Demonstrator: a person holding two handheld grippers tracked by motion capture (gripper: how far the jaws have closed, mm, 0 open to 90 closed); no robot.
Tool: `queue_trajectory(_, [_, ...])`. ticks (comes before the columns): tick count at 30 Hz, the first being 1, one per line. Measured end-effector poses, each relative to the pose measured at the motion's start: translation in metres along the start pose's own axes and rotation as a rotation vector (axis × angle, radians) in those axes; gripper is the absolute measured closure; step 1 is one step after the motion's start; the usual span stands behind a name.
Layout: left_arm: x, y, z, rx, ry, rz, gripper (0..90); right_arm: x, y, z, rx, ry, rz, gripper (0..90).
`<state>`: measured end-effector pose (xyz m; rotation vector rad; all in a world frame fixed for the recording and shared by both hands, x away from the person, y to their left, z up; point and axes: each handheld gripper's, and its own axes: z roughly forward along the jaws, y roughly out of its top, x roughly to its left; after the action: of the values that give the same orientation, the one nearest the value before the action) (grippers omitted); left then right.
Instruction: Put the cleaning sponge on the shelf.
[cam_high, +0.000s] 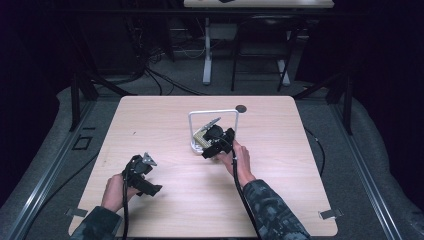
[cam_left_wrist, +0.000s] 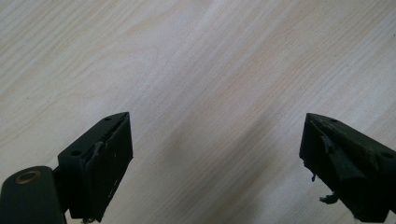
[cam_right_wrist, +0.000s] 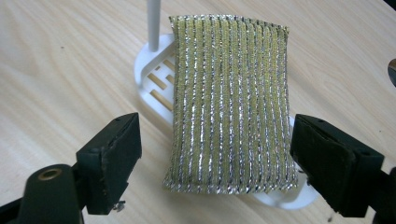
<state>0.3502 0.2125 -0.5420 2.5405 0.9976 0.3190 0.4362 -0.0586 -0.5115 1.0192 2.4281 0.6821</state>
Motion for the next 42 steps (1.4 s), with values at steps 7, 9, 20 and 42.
queue_trajectory(7, [0.0,0.0,0.0,0.002,0.0,-0.001,9.6,-0.002,-0.004,-0.022,-0.024,0.035,-0.008,14.4])
queue_trajectory(9, [0.0,0.0,0.0,0.002,0.001,-0.002,9.6,-0.003,-0.006,-0.028,-0.028,0.05,-0.006,14.2])
queue_trajectory(20, [0.0,0.0,0.0,0.001,-0.002,-0.003,9.6,-0.016,-0.03,-0.056,-0.036,0.094,0.027,13.6])
queue_trajectory(42, [0.0,0.0,0.001,0.003,-0.003,-0.007,9.5,-0.03,-0.098,-0.097,0.007,0.061,0.045,0.3])
